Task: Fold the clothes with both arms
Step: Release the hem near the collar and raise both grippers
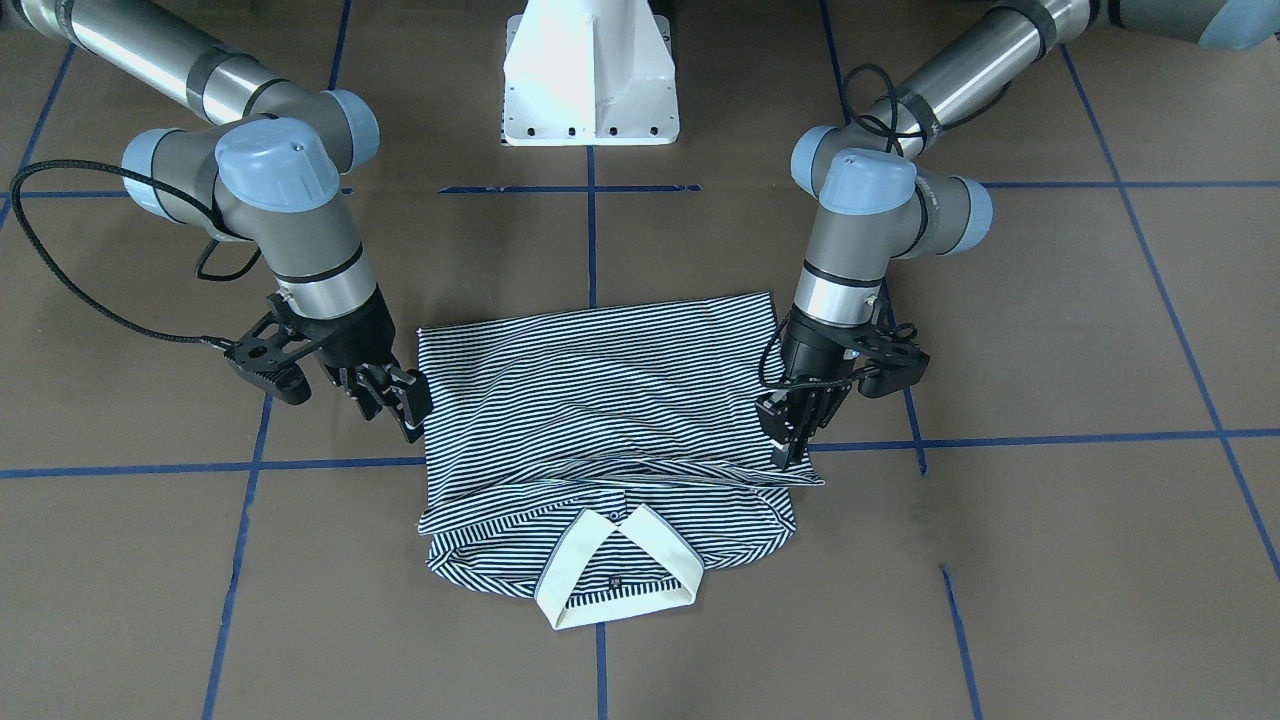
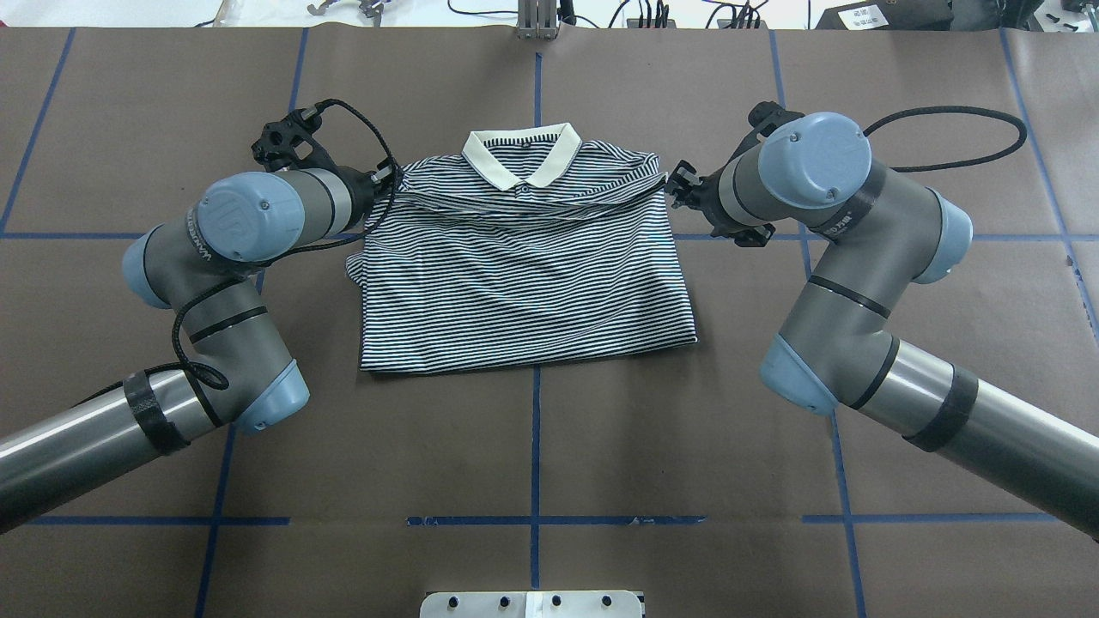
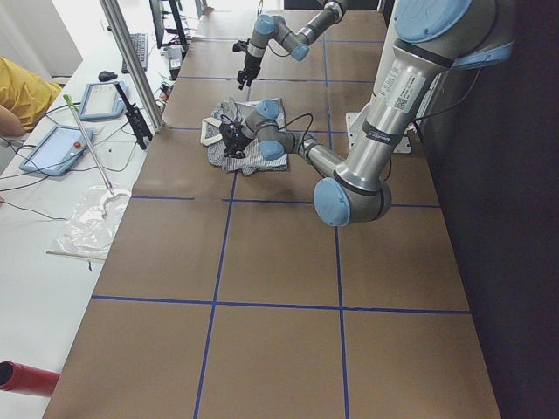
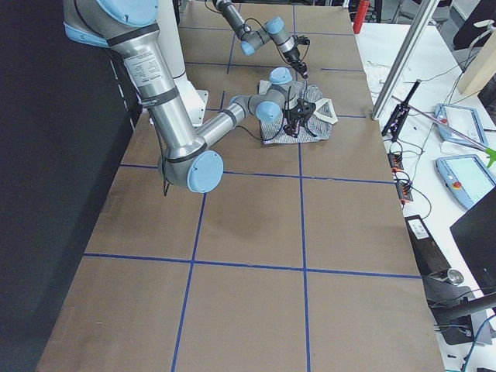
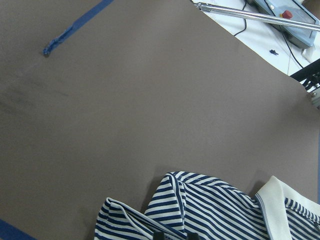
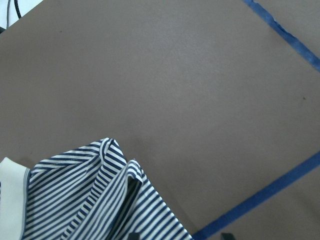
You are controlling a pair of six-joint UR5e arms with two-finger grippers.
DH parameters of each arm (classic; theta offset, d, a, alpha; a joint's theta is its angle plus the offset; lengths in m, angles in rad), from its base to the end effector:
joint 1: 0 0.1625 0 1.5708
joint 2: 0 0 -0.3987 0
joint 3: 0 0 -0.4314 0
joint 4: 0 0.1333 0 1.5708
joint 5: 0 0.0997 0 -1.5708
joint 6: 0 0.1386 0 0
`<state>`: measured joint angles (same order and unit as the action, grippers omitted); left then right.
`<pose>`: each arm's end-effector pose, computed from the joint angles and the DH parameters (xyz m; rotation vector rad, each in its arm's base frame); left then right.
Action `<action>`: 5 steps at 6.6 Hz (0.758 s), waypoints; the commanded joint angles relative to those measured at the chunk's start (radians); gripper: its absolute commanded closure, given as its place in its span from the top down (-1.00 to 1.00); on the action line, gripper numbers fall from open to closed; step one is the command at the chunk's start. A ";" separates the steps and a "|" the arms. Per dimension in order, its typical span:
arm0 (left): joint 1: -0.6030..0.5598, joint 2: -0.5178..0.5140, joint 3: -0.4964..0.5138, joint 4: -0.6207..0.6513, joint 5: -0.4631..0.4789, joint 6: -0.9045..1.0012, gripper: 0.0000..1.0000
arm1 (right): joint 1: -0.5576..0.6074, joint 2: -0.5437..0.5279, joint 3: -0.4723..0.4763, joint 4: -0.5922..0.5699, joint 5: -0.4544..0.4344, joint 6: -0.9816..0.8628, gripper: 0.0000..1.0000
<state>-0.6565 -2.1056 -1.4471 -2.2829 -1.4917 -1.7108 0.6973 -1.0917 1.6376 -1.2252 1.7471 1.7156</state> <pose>0.5190 -0.5820 0.3030 0.3648 1.0968 -0.7531 -0.4829 -0.5467 0.3005 0.0862 -0.9206 0.7044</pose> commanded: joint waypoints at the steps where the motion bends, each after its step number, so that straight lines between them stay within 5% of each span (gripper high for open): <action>1: 0.001 -0.001 -0.001 -0.015 0.001 0.000 -0.46 | -0.048 -0.025 0.024 0.004 -0.004 0.039 0.56; 5: -0.006 0.009 0.001 -0.013 0.007 0.052 -0.46 | -0.151 -0.114 0.106 -0.005 -0.004 0.111 0.57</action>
<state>-0.6588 -2.0969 -1.4453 -2.2963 -1.4867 -1.6849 0.5760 -1.1831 1.7157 -1.2253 1.7425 1.8064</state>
